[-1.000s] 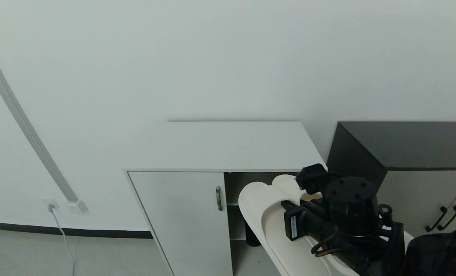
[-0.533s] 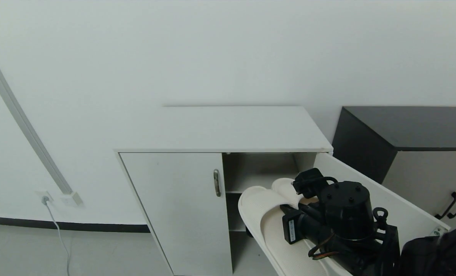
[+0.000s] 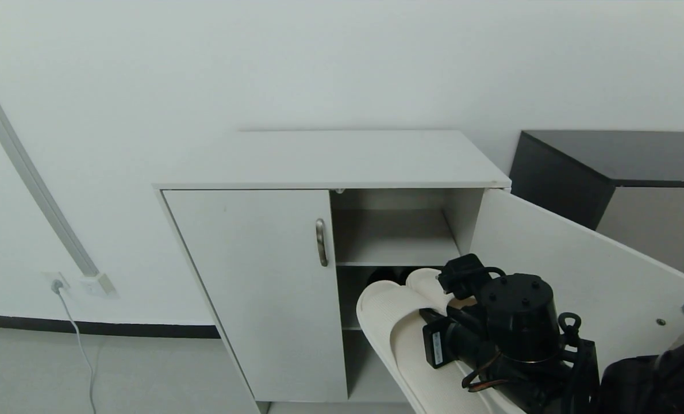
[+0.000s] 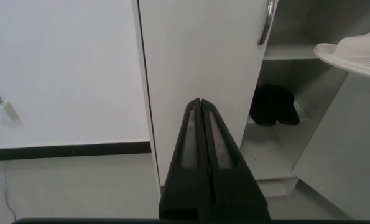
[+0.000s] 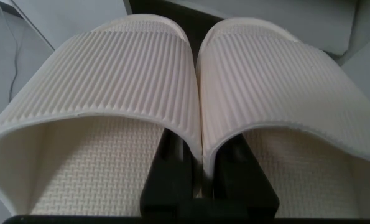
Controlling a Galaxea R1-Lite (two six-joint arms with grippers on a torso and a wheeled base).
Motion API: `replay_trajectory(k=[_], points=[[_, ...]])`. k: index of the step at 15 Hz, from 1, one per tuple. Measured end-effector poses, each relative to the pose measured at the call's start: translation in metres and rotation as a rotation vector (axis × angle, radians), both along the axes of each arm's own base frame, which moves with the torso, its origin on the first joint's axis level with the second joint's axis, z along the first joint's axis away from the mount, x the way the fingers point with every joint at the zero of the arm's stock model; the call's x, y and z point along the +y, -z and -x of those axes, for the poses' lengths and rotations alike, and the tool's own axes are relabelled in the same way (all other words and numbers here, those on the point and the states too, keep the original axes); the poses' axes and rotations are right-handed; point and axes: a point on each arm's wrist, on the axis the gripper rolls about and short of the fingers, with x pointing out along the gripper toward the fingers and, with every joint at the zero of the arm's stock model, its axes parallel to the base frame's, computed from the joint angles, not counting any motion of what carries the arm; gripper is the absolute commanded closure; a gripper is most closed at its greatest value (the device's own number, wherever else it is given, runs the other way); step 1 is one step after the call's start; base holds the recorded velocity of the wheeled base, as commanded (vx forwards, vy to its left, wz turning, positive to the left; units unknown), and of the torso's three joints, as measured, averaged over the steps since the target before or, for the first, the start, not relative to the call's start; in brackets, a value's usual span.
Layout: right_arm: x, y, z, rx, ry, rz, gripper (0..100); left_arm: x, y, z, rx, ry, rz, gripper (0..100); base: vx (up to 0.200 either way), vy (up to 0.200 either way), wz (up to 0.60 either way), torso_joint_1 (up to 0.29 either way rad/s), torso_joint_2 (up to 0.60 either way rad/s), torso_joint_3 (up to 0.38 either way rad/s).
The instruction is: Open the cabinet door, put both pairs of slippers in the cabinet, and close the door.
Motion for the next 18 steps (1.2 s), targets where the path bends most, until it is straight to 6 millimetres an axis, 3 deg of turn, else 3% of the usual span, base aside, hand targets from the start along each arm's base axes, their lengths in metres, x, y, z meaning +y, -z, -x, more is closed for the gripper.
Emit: replay_trajectory(k=[10,18], points=[[0.0021,0.0004,0.0046,-0.025,-0.023,0.003,100,0.0,0.0,0.0,0.0,0.0,0.0,100,0.0,0.0,0.0,-0.091,0.45,0.355],[0.0008,0.0039,0.0049,-0.019,-0.023,0.014,100,0.0,0.0,0.0,0.0,0.0,0.0,100,0.0,0.0,0.0,-0.005,0.05,0.049]])
